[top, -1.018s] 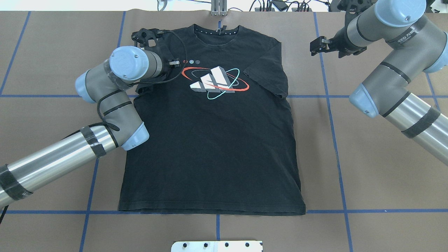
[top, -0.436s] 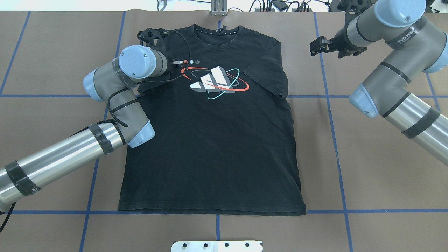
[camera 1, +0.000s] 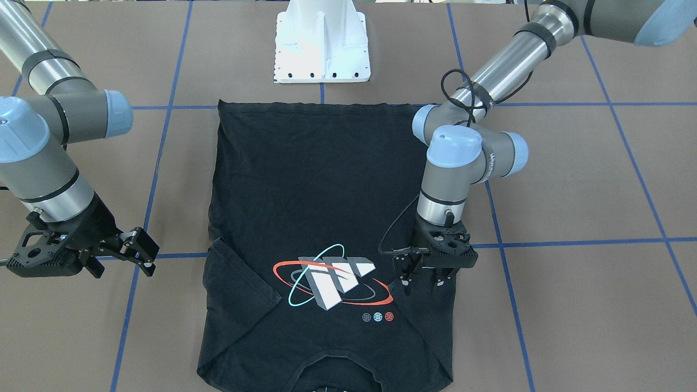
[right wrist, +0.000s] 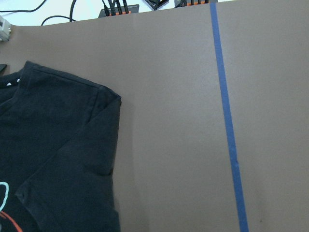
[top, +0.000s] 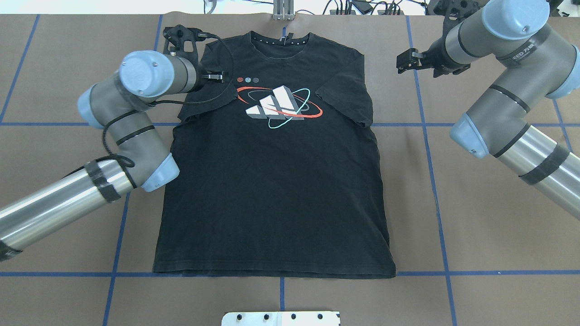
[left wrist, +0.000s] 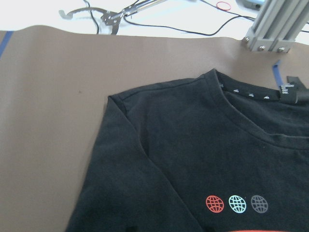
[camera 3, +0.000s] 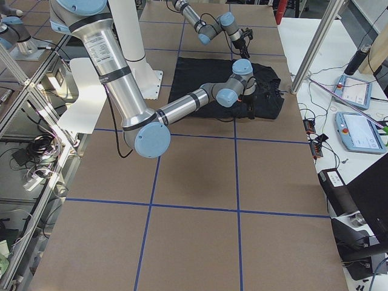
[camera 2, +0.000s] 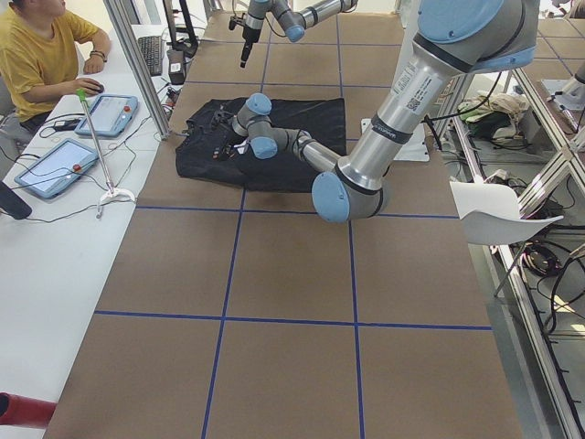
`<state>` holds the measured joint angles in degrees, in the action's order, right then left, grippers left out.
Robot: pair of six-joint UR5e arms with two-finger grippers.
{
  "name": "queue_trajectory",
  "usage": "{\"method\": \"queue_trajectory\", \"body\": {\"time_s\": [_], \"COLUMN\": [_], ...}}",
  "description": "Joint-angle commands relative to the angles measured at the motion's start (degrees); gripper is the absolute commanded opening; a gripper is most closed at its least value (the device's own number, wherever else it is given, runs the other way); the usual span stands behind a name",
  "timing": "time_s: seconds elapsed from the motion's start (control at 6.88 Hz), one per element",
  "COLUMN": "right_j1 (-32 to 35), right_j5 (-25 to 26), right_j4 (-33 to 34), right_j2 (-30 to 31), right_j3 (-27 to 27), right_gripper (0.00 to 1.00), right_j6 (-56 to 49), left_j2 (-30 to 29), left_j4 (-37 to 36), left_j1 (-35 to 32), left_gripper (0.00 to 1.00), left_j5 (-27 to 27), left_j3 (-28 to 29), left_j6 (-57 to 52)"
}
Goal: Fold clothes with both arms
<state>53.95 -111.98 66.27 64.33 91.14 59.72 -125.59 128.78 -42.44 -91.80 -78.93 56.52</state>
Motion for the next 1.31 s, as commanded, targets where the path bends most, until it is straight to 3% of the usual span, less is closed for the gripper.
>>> {"method": "queue_trajectory", "body": {"time_s": [0.0,0.29,0.73,1.02,1.16], "right_j1": [-6.6,-18.4,-39.5,-48.1,-49.2], "right_j5": [4.6,15.0,31.2,37.2,37.7], "right_j4": [0.6,0.6,0.7,0.7,2.7], "right_j2": [6.3,15.2,27.2,31.5,31.9], "right_j3": [11.2,22.2,33.4,37.2,38.5], "right_gripper": [1.0,1.0,1.0,1.0,1.0], "right_j6": [7.7,16.6,29.2,34.2,35.0], "left_j2": [9.7,17.6,32.9,42.8,45.3], "left_j4": [-0.1,0.4,2.0,12.9,14.1], "left_j1": [-0.1,1.1,12.2,21.3,26.0], "left_gripper": [1.0,1.0,1.0,1.0,1.0], "left_j5": [-3.6,-9.3,-8.0,-2.6,1.2], "left_j3": [-14.1,-22.5,-36.0,-36.1,-35.9], "left_j6": [-2.6,-1.2,10.8,17.3,21.6]}}
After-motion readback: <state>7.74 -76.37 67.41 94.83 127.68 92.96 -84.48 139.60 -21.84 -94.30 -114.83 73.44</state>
